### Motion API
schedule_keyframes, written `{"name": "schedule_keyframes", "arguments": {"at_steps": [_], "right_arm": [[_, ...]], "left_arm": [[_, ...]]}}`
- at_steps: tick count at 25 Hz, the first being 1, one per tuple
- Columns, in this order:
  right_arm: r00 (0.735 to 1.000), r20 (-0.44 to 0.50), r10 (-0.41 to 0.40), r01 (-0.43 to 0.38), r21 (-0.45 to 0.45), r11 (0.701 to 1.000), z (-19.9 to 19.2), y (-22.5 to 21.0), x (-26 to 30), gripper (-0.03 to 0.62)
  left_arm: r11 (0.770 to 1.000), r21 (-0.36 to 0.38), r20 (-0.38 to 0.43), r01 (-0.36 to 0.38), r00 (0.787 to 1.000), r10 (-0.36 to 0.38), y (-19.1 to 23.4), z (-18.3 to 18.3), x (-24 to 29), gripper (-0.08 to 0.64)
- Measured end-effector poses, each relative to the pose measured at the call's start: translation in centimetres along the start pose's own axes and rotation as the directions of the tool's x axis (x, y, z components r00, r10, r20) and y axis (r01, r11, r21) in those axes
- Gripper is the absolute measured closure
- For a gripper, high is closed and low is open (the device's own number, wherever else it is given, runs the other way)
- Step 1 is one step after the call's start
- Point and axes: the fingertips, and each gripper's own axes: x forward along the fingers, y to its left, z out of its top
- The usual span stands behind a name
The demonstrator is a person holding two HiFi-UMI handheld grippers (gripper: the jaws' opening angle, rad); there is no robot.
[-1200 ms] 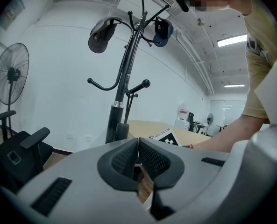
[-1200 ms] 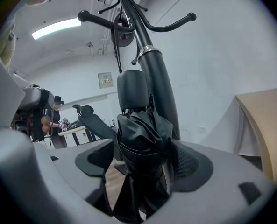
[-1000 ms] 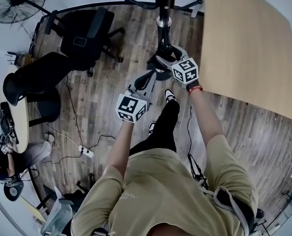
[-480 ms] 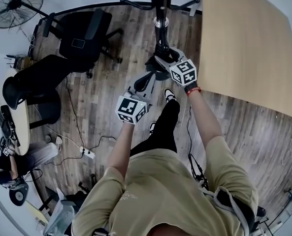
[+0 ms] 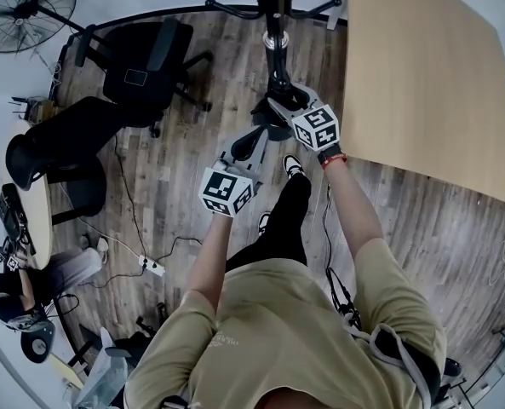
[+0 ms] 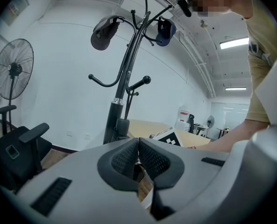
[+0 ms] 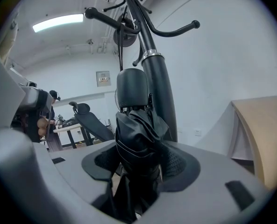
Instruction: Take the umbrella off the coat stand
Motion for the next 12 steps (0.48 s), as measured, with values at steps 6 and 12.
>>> {"name": "schedule_keyframes", "arguments": {"at_steps": [6,12], "right_arm": [[1.000,0.011,-0.002,0.002,0.009,1.000,0.8,-0.2,-0.5,0.337],[1.000,0.003,-0.006,0.006,-0.005,1.000,1.0,0.1,-1.4,0.339]], "left_arm": [[1.000,0.000,0.008,-0.004,1.000,0.004,-0.2,0.4,0.0,0.535],[1.000,-0.001,0.011,-0.010,1.000,0.010,-0.5,0.6,-0.2,0.535]]}}
